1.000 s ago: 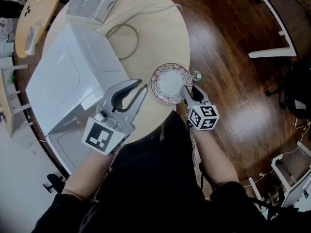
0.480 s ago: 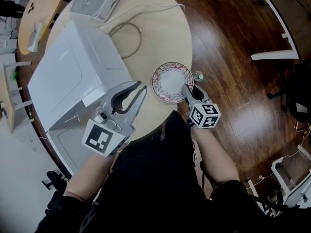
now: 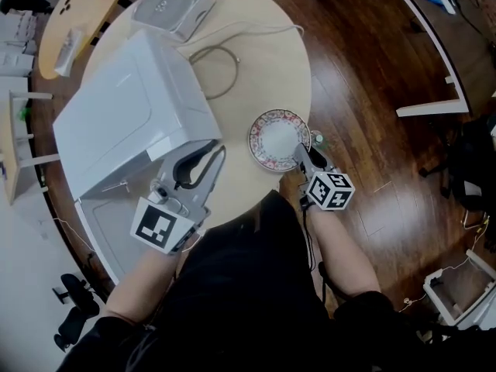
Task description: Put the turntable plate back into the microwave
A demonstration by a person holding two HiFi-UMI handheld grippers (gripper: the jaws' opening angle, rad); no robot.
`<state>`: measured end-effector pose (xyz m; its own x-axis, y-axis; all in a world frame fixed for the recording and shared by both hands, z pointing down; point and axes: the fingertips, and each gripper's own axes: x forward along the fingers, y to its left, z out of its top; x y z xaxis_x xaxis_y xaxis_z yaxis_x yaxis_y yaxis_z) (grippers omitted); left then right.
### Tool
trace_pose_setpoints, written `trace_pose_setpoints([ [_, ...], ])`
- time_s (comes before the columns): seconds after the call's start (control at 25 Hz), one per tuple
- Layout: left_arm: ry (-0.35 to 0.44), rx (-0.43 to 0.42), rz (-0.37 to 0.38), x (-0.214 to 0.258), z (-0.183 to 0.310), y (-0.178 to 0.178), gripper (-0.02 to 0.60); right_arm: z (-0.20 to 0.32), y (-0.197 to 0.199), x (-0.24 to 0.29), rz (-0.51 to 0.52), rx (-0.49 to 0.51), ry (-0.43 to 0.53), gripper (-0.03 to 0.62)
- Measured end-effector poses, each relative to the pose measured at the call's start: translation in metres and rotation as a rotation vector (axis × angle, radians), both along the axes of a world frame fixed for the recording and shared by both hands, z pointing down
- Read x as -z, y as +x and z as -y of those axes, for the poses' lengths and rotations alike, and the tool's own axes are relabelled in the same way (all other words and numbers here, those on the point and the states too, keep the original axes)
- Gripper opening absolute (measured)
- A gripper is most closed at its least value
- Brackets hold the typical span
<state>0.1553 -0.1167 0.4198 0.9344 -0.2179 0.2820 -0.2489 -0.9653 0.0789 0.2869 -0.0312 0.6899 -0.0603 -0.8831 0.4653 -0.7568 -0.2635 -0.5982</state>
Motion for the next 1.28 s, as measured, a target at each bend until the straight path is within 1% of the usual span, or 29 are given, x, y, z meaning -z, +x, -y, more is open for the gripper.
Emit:
trace_pose_setpoints([
  [0.36, 0.031, 0.047, -0.03, 0.018, 0.005, -0.041, 0.047, 0.009, -0.003, 0.026, 0.035, -0.091, 0.074, 0.018],
  [0.44, 0.038, 0.058, -0.033, 0.021, 0.006, -0.051, 0.046, 0.007, -0.004, 0.024, 0.078, -0.134, 0.066, 0.018],
  [0.6, 0.07, 0.068, -0.032, 0.024, 0.007, -0.074, 0.043, -0.003, -0.002, 0.02, 0.208, -0.26, 0.062, 0.018],
  [0.68, 0.091, 0.07, -0.027, 0.022, 0.009, -0.086, 0.04, -0.007, -0.001, 0.023, 0.236, -0.3, 0.073, 0.018],
  [0.76, 0.109, 0.072, -0.023, 0.02, 0.011, -0.098, 0.04, -0.009, -0.003, 0.026, 0.246, -0.318, 0.082, 0.018],
  [0.84, 0.107, 0.08, -0.027, 0.021, 0.012, -0.107, 0.04, -0.011, -0.005, 0.03, 0.255, -0.336, 0.091, 0.018],
  [0.96, 0.084, 0.1, -0.05, 0.026, 0.014, -0.123, 0.038, -0.013, -0.01, 0.036, 0.267, -0.372, 0.101, 0.018],
  [1.08, 0.091, 0.124, -0.075, 0.038, 0.021, -0.142, 0.035, -0.009, -0.019, 0.04, 0.284, -0.398, 0.112, 0.018],
  [1.28, 0.105, 0.182, -0.089, 0.047, 0.024, -0.154, 0.021, -0.017, -0.015, 0.055, 0.297, -0.42, 0.119, 0.018],
])
